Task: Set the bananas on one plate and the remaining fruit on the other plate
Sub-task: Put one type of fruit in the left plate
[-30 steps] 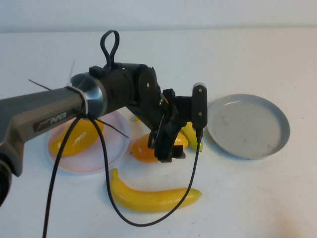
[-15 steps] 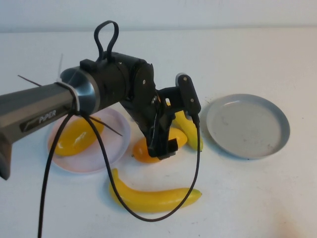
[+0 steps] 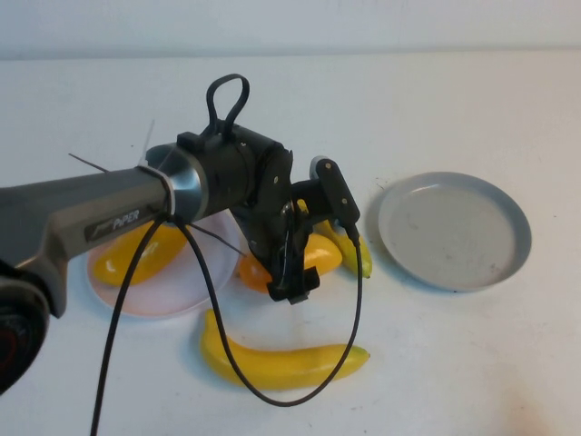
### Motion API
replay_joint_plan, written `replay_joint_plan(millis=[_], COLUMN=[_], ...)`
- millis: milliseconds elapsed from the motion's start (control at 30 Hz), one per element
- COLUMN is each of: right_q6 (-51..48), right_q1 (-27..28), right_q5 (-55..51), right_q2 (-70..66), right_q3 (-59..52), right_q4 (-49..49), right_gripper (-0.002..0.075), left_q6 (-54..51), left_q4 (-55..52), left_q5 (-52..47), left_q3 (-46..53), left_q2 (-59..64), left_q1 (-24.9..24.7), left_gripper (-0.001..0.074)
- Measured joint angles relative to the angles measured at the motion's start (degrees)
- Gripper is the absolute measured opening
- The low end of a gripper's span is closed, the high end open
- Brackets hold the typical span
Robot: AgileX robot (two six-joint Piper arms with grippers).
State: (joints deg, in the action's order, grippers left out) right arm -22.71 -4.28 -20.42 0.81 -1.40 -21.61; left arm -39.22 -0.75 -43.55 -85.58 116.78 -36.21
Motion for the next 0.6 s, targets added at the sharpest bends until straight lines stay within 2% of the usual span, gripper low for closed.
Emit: replay_joint_plan(millis=[133,300,600], right_q6=[0.0,0.0,0.0], right_q1=[0.0,0.0,0.0], right_q5=[0.0,0.0,0.0], right_q2=[0.0,0.0,0.0], right_q3=[0.0,0.0,0.0], right_q4=[0.0,0.0,0.0], right_gripper=[-0.0015,-0.0016,-0.0015], left_q6=[0.1,0.1,2.2], left_q4=[-0.2,-0.3,-0.2], left_q5=[0.6,0.9,-2.6], left_q3=[0.0,0.0,0.0], left_q2=[0.0,0.0,-0.9], left_q1=[0.0,0.0,-0.4], left_gripper=[0.0645,0.0554,0.0554])
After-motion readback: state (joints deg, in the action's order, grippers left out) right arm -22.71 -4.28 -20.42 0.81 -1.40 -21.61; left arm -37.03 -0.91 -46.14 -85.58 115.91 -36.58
